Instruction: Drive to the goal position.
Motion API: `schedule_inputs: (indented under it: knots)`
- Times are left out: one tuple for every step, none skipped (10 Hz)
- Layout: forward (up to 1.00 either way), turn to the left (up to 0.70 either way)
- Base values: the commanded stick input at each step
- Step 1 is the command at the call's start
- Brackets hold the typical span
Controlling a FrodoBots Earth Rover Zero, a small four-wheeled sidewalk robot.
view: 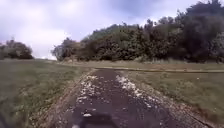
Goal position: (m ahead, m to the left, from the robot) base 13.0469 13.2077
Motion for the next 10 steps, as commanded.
schedule_inputs:
  knots:
    - [0.85,0.0]
    - [0.85,0.0]
    - [0.85,0.0]
    - [0.85,0.0]
    - [0.85,0.0]
    - [0.85,0.0]
    - [0.85,0.0]
    - [0.85,0.0]
    - [0.85,0.0]
    - [0.85,0.0]
